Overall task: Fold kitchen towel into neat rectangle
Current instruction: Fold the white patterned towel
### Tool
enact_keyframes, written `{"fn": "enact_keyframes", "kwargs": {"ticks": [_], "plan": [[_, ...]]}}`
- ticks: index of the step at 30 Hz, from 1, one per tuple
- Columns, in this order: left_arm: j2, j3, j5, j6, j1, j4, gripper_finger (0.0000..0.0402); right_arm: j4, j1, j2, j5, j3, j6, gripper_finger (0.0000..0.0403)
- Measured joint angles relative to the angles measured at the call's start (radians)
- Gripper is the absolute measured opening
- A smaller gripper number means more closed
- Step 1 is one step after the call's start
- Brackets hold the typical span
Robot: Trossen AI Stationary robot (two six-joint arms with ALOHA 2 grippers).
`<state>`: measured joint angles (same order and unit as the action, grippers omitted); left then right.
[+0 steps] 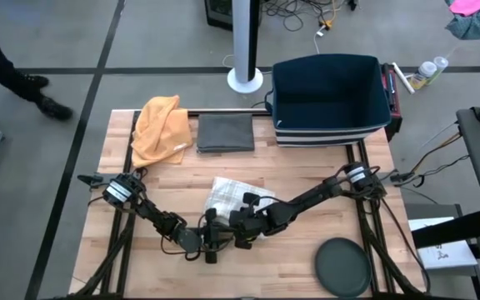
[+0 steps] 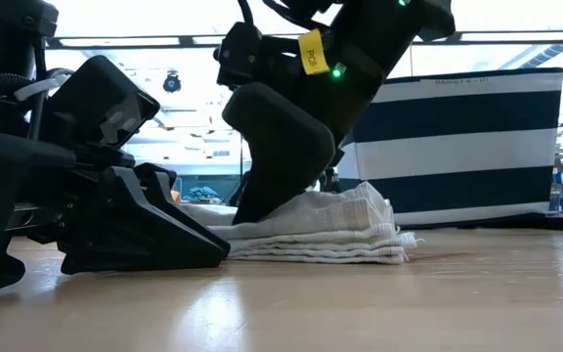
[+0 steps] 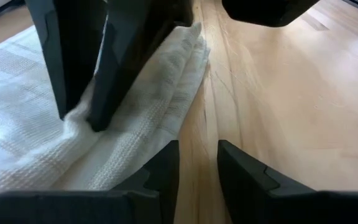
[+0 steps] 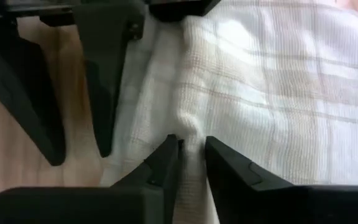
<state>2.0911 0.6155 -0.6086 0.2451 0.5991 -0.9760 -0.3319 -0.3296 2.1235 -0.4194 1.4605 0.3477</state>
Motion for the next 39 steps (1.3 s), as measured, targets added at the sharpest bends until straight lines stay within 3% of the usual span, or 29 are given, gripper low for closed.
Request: {"fn": "enact_keyframes", "kwargs": {"ticks": [6,27,33,39], "plan": [[0.000,0.000,-0.004,0.019,-0.001,0.006,0.0108,-0.005,-0.001,0.000,0.023,0.017,-0.015,0.0006],[-0.054,0.002,-0.060,0.075,-0.006,0.131,0.0117,-0.030,-0.017,-0.003,0.061,0.076,0.004,0.0003],[-0.054,0.009,-0.060,0.070,-0.007,0.138,0.0123,0.014,-0.017,0.002,0.173,0.076,0.019,0.0002],[-0.054,0.009,-0.057,0.070,-0.007,0.138,0.0116,0.013,-0.016,0.003,0.151,0.076,0.052,0.0002]]}}
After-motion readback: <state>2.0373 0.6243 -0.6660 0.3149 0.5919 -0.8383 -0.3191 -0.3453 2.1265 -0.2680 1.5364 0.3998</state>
